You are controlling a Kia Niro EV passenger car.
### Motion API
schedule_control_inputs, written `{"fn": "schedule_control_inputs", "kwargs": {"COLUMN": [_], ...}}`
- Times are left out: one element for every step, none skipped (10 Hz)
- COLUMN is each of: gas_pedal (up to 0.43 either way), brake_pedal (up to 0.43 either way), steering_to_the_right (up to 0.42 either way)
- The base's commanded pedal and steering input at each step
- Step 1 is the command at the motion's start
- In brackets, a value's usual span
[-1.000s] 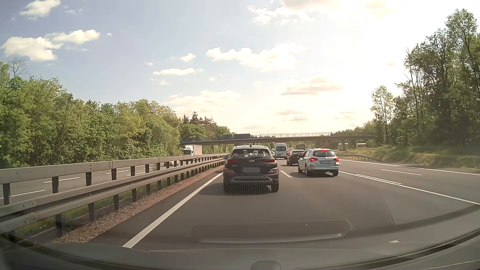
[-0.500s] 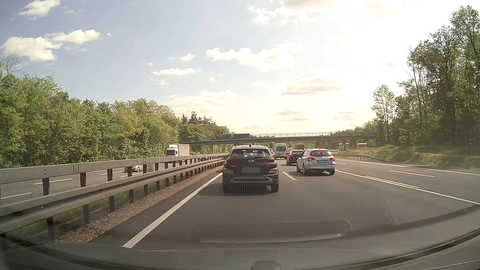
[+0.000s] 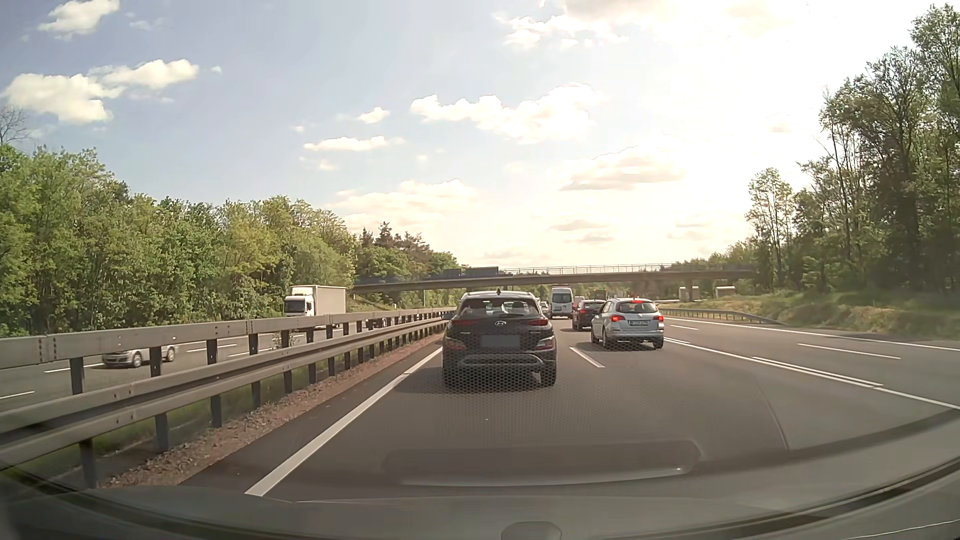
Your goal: Follow the waypoints while adhering to traffic rules and regulations
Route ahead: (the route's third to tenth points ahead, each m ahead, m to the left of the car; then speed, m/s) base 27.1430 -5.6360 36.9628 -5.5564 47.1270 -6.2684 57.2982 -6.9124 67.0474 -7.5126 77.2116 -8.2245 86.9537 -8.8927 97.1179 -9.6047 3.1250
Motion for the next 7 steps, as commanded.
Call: {"fn": "schedule_control_inputs", "kwargs": {"gas_pedal": [0.020,0.028,0.028,0.028,0.028,0.028,0.028], "brake_pedal": [0.000,0.000,0.000,0.000,0.000,0.000,0.000], "steering_to_the_right": [0.003,0.002,0.002,0.003,0.002,0.002,0.003]}}
